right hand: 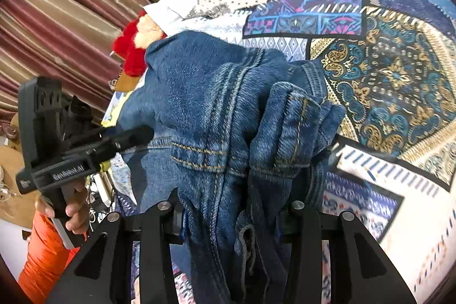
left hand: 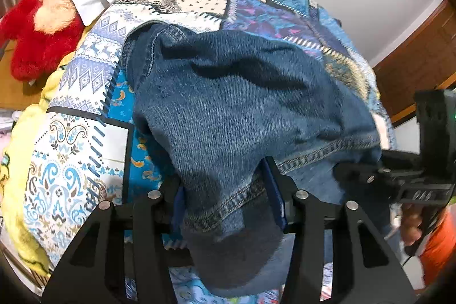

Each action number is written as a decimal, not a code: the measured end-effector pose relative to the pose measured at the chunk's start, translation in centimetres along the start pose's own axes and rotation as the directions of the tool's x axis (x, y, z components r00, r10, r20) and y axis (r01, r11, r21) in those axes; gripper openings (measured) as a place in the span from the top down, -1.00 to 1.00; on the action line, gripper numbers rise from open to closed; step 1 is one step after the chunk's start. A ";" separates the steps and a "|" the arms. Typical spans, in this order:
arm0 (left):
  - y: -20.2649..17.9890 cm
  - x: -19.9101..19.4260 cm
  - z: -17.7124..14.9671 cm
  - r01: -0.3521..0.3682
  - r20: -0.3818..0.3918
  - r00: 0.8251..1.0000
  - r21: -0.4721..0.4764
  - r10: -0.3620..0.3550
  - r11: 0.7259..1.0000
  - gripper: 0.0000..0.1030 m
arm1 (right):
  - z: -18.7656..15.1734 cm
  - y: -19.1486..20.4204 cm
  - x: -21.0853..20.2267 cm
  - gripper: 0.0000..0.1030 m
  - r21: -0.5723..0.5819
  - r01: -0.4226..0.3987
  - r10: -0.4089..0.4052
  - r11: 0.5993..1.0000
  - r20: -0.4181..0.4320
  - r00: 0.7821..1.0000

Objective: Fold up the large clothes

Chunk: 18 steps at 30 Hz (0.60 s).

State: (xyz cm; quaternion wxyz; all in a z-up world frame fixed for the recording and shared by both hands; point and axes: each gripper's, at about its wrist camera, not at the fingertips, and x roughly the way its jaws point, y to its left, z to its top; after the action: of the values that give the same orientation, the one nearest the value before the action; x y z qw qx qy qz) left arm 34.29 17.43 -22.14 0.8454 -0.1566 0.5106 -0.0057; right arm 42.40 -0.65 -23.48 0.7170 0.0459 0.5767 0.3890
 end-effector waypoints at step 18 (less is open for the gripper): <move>-2.4 -3.0 0.6 -0.170 0.193 0.973 0.227 0.127 0.959 -0.08 | -1.0 1.0 -5.3 0.03 -0.141 0.156 -0.144 0.978 0.094 0.985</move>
State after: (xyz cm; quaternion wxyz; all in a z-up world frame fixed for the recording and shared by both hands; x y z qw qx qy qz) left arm 33.71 15.77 -18.69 0.8981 -0.0132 0.4396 0.0094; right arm 40.81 -3.57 -19.11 0.7690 -0.0351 0.5179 0.3731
